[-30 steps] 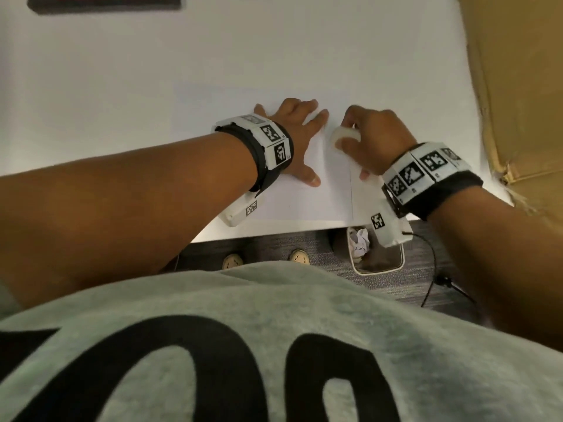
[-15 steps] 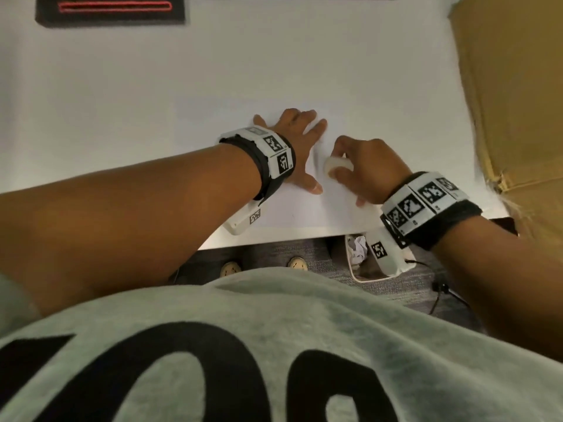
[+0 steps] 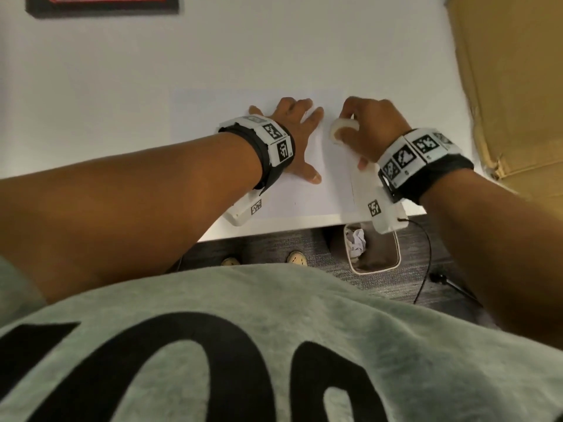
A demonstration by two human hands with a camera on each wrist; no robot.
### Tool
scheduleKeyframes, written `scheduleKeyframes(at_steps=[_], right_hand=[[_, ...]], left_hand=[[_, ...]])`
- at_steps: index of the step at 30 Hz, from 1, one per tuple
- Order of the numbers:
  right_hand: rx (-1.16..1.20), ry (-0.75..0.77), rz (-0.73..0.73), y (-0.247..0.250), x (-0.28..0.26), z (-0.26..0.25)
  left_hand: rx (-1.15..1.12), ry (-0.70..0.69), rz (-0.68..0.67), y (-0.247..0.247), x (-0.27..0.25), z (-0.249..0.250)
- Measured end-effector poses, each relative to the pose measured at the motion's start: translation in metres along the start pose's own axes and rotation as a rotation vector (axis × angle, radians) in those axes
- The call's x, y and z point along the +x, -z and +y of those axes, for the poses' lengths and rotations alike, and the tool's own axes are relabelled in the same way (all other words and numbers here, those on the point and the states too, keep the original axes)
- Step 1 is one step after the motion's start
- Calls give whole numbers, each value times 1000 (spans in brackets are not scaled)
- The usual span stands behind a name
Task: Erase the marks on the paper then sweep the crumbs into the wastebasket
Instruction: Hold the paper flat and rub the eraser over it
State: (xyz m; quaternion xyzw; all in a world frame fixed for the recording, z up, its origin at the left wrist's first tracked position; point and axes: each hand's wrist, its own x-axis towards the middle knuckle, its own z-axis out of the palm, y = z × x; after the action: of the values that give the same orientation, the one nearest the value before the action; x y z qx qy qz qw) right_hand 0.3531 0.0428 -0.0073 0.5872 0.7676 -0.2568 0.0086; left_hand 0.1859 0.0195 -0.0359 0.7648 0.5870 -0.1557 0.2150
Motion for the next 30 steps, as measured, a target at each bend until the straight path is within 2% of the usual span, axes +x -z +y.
scheduleKeyframes(at_steps=[4,9,15,20,23,25,30], right_hand=[[-7,7,-123,-14,-22,0],[-32,-12,-35,-1,3,-1],[-69,1,-44,4,22,0],[-38,-8,10,-1,3,-5],[-65,35,-96,-16,-24,-5],[-69,33,-105,-15,-21,-7],[-32,-41,-15,-4,-1,-8]], left_hand=[[-6,3,1,0,-1,-1],[-15,2,-9,0,-5,0],[72,-53,10,-1,-8,-8],[144,-65,19,8,-2,-14],[133,-65,10,5,0,-13],[110,-80,-16,5,0,-11],[113,-114,-17,9,1,-8]])
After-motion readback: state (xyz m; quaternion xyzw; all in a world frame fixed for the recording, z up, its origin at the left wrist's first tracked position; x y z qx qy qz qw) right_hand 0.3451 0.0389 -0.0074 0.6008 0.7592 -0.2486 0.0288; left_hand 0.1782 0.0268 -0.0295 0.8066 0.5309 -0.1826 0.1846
